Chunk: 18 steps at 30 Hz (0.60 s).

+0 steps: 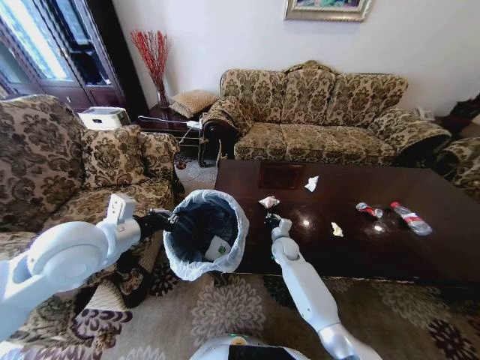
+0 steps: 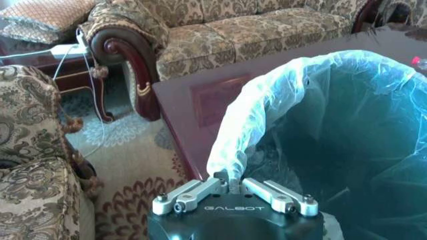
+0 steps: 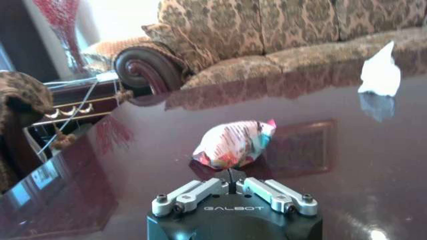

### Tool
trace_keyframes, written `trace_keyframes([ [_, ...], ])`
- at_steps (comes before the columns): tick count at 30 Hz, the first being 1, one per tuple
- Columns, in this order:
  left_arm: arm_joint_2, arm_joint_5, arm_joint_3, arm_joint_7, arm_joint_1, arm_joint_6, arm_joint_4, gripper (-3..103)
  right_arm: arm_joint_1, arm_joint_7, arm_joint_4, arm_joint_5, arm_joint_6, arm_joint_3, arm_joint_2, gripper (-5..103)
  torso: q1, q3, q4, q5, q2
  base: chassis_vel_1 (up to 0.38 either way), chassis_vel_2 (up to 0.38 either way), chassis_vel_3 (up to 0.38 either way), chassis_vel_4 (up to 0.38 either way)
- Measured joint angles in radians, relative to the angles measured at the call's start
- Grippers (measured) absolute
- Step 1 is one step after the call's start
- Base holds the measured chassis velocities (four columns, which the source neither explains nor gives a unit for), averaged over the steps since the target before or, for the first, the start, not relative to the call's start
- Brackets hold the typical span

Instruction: Move to the front of the table and place the trash on the table into the trash bin.

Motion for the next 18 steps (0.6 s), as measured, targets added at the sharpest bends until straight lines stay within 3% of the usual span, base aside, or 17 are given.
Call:
trace_keyframes([
  [3,0.001,0.0,0.0,0.0,0.0,-0.001,0.0,0,-0.033,-0.002,0.049,-0.028,0.0,-0.005,-0.012,1,0.0,0.0,-0.0004,0.0,0.0,0.0,0.0,0.0,0.0],
  [6,0.006,0.002,0.0,0.0,0.0,-0.005,0.0,0,-0.048,-0.007,0.077,-0.056,0.008,-0.008,-0.015,17,0.0,0.0,-0.0003,0.0001,0.0,0.0,0.0,0.0,0.0],
  [10,0.01,0.002,0.001,0.001,0.001,-0.006,-0.001,0,-0.032,-0.01,0.061,-0.072,0.022,-0.007,-0.009,28,0.0,0.0,-0.0002,0.0,0.0,0.0,0.0,0.0,0.0],
  [16,0.008,0.003,0.002,0.002,0.004,-0.006,-0.004,0,0.015,-0.01,0.009,-0.064,0.02,-0.01,0.009,55,0.0,0.0,-0.0001,0.0,0.0,0.0,0.0,0.0,0.0],
  [18,0.007,0.004,0.002,0.002,0.005,-0.006,-0.004,0,0.021,-0.009,0.001,-0.059,0.018,-0.012,0.011,55,0.0,0.0,-0.0002,0.0,0.0,0.0,0.0,0.0,0.0],
])
